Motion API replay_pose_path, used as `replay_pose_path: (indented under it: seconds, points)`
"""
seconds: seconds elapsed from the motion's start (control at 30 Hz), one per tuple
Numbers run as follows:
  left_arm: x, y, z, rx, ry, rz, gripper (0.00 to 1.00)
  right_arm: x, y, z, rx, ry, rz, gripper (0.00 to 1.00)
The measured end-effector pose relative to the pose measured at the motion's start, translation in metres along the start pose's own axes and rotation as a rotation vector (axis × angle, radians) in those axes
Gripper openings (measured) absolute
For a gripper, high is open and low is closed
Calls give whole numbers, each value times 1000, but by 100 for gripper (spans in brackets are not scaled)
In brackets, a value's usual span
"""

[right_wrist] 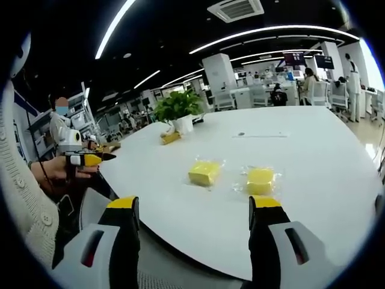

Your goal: Compare the silicone blocks by pressing each to a similar depth, holding the contact briefly, and releasing to observe deformation and rebound differences across the visible hardness samples.

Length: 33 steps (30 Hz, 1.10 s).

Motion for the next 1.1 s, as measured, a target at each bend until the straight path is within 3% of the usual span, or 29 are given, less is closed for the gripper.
replay_pose_path:
  seconds: [0.23, 0.37, 0.53, 0.8, 1.1]
  points:
    - [9, 20, 4, -13, -38, 11, 89, -1, 5, 3, 2, -12, 11, 69]
    - [19, 24, 3, -4, -63, -15, 89, 1, 6, 5, 4, -15, 4, 69]
    - [35, 32, 2, -71, -98, -11, 89, 6, 4, 10, 14, -15, -10, 69]
    - [71, 61, -13, -153, -146, 24, 86, 10, -2, 17, 18, -11, -49, 69]
    - [117, 56, -24, -184, -169, -28, 86, 18, -1, 22, 25, -10, -66, 69]
Point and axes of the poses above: the point that each gripper's makers call its tool centre point, and the gripper's own axes: x roughly forward along the fingers, z roughly to its right, y roughly out of its top, the point moved 3 cm from there along -x, roughly backward along the fingers, and after that the axes turned 3 degrees about z, right-handed, at the moved point
